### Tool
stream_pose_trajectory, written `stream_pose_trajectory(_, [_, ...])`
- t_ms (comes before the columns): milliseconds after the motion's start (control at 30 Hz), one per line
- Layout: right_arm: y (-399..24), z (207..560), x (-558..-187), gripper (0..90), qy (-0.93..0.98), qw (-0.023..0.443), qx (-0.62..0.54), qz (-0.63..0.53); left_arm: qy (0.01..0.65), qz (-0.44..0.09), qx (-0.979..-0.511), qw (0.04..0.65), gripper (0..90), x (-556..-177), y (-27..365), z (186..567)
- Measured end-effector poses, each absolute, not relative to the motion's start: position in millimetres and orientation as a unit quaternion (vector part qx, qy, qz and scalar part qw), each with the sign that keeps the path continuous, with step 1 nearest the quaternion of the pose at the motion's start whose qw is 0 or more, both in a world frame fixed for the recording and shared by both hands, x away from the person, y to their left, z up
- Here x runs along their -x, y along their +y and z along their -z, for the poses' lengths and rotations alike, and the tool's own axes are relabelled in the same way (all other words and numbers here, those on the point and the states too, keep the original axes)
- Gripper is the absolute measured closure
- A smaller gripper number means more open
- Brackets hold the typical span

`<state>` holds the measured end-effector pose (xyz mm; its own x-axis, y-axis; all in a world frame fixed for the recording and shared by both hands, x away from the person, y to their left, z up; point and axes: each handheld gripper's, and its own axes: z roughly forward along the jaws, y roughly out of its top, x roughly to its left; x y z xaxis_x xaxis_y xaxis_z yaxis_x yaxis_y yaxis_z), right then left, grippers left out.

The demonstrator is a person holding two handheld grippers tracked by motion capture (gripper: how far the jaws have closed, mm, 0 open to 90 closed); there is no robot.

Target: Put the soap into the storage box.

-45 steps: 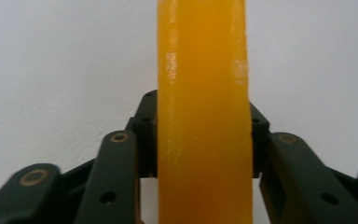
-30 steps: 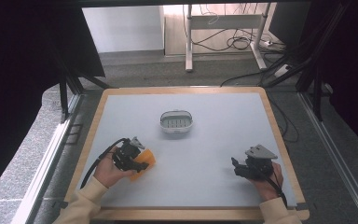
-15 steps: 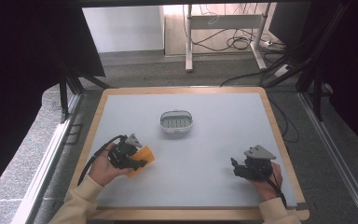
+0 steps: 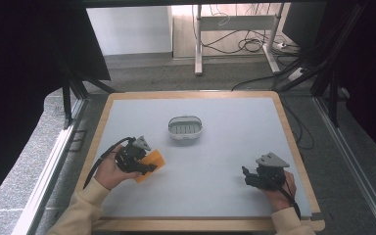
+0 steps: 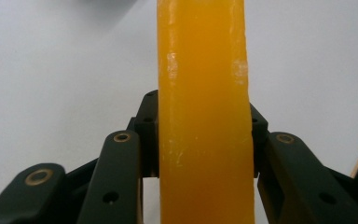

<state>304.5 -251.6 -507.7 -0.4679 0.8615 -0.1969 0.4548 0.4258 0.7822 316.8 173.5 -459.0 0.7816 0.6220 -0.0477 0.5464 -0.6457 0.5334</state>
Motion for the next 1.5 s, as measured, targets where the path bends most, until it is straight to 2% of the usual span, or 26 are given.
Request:
stream_pose_trajectory(633, [-252,508,-305,18.4,0.791,0.293,-0.410,-0.348,0.323,-0.073,-0.905,0.266,61.9,-326,174,453])
stream_pose_trajectory(1500, [-254,510,-305,18.5,0.791,0.296,-0.416,-0.337,0.315,-0.085,-0.899,0.292,61.9,-334,175,429])
